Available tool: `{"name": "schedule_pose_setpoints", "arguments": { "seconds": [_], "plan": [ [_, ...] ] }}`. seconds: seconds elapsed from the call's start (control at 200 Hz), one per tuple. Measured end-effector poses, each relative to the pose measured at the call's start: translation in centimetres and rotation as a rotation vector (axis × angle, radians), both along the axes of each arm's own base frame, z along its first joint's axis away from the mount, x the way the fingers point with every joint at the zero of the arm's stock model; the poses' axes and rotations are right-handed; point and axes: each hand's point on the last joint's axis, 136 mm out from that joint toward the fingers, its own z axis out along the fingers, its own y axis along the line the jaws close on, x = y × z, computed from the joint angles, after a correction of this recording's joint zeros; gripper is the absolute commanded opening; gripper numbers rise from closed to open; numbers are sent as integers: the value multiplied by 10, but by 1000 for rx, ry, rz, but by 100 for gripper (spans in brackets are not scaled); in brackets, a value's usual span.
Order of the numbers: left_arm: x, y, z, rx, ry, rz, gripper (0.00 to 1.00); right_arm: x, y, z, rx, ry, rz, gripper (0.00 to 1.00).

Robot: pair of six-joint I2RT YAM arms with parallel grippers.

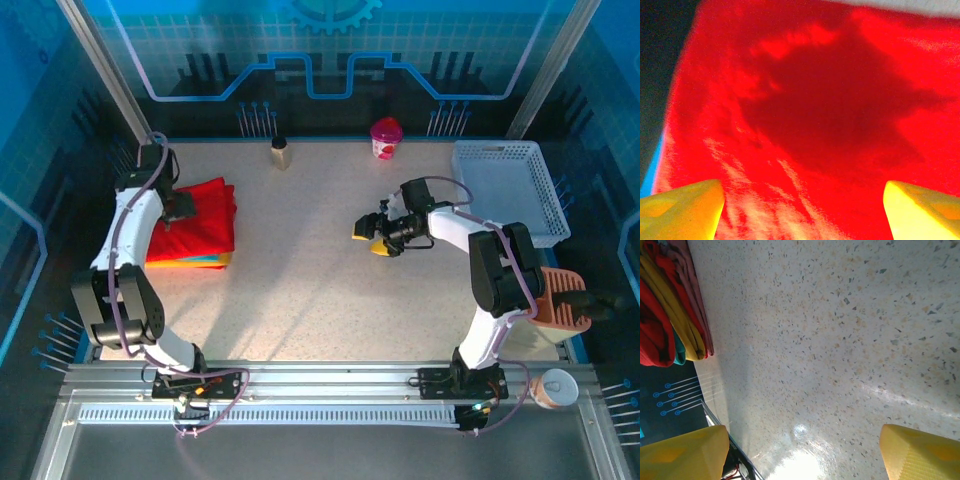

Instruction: Fold and stack the t-shirts

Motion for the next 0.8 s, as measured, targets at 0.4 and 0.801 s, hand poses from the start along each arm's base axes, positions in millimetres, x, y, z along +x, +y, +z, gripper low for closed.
{"name": "schedule_pose_setpoints", "arguments": {
  "seconds": [0.4,0.801],
  "plan": [
    [0,20,-72,-88,133,99,81,-1,1,0,-2,0,2,80],
    [1,18,-60,-108,97,101,86,-6,-1,-3,-2,2,1,80]
  ]
}}
